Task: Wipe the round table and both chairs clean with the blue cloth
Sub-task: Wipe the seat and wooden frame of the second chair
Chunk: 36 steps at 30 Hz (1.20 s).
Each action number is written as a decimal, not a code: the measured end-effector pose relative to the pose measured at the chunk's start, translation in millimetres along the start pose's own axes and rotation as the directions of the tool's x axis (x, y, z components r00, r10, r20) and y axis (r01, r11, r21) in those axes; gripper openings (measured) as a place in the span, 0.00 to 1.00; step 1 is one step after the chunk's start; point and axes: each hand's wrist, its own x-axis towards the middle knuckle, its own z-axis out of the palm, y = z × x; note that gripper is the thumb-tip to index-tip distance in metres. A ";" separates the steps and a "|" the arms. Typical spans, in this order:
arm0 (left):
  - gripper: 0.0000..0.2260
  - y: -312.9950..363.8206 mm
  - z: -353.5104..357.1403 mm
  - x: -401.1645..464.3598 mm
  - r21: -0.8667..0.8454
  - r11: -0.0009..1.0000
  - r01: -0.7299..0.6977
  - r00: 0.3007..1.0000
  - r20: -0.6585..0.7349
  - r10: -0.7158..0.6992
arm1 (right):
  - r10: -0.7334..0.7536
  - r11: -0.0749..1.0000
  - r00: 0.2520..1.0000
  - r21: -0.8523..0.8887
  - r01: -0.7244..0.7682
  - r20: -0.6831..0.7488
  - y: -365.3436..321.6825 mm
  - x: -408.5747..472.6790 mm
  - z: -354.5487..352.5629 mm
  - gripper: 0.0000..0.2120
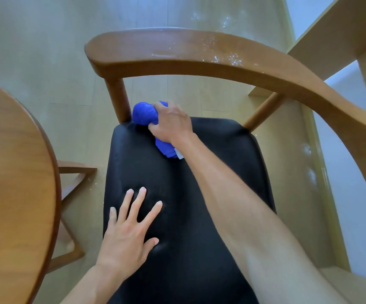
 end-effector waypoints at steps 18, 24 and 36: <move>0.35 -4.9 14.4 1.1 -0.048 0.999 -0.006 0.994 0.106 0.011 | 0.007 0.975 0.989 -0.220 -0.040 -0.147 -18.1 -36.8 21.5 0.21; 0.29 -23.4 -7.5 -5.9 -0.246 0.969 -0.034 0.995 0.079 0.055 | -0.199 0.980 0.961 -0.045 0.194 -0.192 -17.9 -173.8 41.1 0.21; 0.17 -44.3 -96.8 79.2 -0.413 0.911 -0.011 0.995 -0.099 -0.033 | -0.531 0.810 0.847 -0.300 0.504 -0.011 -10.9 -168.2 6.2 0.22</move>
